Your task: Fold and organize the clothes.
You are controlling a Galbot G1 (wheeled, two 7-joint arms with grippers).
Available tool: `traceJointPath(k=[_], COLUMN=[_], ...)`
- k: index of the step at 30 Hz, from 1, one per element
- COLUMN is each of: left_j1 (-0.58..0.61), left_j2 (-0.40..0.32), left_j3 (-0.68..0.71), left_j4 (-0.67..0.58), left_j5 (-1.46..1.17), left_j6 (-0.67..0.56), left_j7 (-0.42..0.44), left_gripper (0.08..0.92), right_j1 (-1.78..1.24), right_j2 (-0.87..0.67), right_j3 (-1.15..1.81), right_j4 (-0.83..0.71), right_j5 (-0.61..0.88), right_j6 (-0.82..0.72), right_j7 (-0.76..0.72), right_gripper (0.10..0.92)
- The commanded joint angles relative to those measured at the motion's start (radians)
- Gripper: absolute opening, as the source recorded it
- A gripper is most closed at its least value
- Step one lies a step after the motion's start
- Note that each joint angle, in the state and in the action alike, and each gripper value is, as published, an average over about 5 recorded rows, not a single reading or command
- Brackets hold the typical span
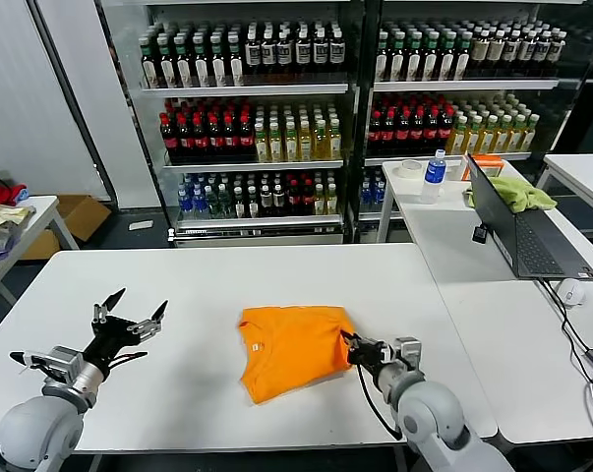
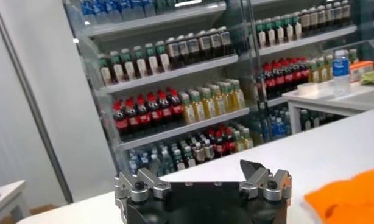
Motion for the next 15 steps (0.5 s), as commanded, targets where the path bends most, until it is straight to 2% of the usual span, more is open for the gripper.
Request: traceJointPath(k=[1,9,15], left_j1=[-0.013,-0.028,-0.07], left_j2=[-0.007,-0.027,-0.025], left_j3=[0.046,0.068,0.079], left_j4=[0.014,0.023,0.032], left_j5=[0.013,0.036,0.041], left_j6=[-0.014,-0.059,-0.102], left_j7=[0.016,0.028,0.044], left_gripper=[0.823,0.823,0.823], right_j1=[-0.178,-0.227,-0.273], right_j2=[-0.009,-0.027,-0.023], right_j3=[0.091,0.118,0.228], right_j4=[0.117,0.175,0.264], right_j5=[-0.077,-0.204,-0.326], right_j6=[0.002,0.001,0.024], right_j7=[-0.02,-0.017,-0.059], right_gripper=[0.117,0.142,0.303])
